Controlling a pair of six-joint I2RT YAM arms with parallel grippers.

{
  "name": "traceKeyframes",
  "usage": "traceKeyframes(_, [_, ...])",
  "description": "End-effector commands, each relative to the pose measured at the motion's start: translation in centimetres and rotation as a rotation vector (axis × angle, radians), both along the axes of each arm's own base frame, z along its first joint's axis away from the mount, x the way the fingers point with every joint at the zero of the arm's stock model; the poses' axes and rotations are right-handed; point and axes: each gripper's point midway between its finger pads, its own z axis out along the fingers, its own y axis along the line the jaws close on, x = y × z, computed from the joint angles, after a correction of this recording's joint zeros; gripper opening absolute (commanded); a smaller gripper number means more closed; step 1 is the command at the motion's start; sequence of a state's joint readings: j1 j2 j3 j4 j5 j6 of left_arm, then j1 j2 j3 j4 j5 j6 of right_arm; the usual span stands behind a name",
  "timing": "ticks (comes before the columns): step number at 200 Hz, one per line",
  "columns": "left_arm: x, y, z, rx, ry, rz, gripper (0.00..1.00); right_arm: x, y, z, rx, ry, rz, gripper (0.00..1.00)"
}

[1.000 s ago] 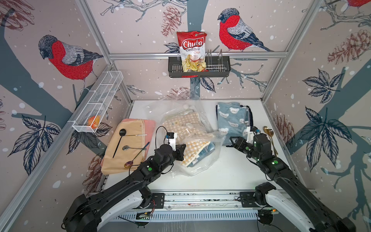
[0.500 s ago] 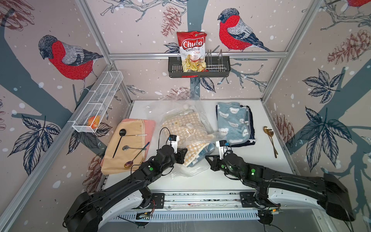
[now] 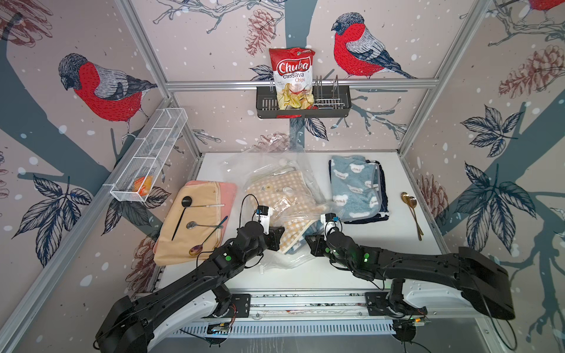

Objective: Take the blanket out of the vacuum bag
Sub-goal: Adjust the vacuum bag at the center of the board.

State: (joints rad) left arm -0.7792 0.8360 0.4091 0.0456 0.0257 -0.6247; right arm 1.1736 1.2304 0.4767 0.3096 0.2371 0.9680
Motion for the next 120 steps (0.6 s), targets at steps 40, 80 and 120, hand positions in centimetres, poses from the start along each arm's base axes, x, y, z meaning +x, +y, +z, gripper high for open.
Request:
traceKeyframes(40, [-0.4, -2.1, 1.2, -0.022, 0.004, -0.094, 0.0, 0.8, -0.7, -0.9, 0.001, 0.039, -0.022, 0.13])
traceKeyframes(80, [-1.2, -3.6, 2.2, -0.021, -0.01, -0.17, 0.0, 2.8, -2.5, -1.2, -0.02, 0.056, -0.061, 0.15])
traceKeyframes(120, [-2.3, -4.9, 3.9, -0.019, -0.053, -0.24, 0.0, 6.2, -4.5, -0.1, -0.017, 0.047, -0.103, 0.18])
